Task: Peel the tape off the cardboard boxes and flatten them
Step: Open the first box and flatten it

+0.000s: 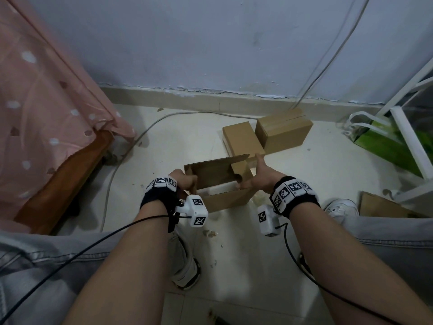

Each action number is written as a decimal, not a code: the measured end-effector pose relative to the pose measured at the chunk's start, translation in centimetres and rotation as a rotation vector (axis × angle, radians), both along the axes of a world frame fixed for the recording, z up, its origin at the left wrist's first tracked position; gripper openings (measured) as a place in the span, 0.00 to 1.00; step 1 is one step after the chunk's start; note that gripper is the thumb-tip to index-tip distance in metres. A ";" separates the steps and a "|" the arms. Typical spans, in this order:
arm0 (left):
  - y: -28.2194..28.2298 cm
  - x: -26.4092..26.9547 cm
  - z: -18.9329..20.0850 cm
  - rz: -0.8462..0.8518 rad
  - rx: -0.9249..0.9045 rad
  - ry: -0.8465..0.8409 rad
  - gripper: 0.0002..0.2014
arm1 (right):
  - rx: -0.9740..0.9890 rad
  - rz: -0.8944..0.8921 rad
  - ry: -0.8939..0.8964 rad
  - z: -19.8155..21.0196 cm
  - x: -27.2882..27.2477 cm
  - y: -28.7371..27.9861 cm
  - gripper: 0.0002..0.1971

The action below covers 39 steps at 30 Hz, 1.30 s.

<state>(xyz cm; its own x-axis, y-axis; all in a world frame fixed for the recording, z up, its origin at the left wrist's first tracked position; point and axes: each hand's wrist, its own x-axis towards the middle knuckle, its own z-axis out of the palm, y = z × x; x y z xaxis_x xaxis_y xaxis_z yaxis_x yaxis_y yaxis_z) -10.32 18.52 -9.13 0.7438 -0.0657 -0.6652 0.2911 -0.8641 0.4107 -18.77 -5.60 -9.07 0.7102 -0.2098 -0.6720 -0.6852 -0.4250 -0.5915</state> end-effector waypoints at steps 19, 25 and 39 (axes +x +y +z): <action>-0.5 0.1 -0.8 -0.083 0.062 -0.045 0.15 | -0.285 0.128 0.108 0.2 -0.8 3.6 0.33; 0.3 0.0 -0.9 0.000 0.010 -0.030 0.16 | -0.214 0.008 0.017 1.4 0.6 2.1 0.09; -0.1 -2.0 2.8 -0.108 -0.600 0.235 0.42 | -0.048 -0.289 -0.057 4.9 2.2 -2.8 0.11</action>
<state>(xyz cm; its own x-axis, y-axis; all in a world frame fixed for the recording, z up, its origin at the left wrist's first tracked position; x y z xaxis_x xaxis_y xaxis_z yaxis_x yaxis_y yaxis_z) -12.33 18.43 -6.35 0.5514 -0.5421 -0.6341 0.3564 -0.5342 0.7666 -16.54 -8.38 -4.17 0.6524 -0.4395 -0.6174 -0.7484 -0.2451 -0.6163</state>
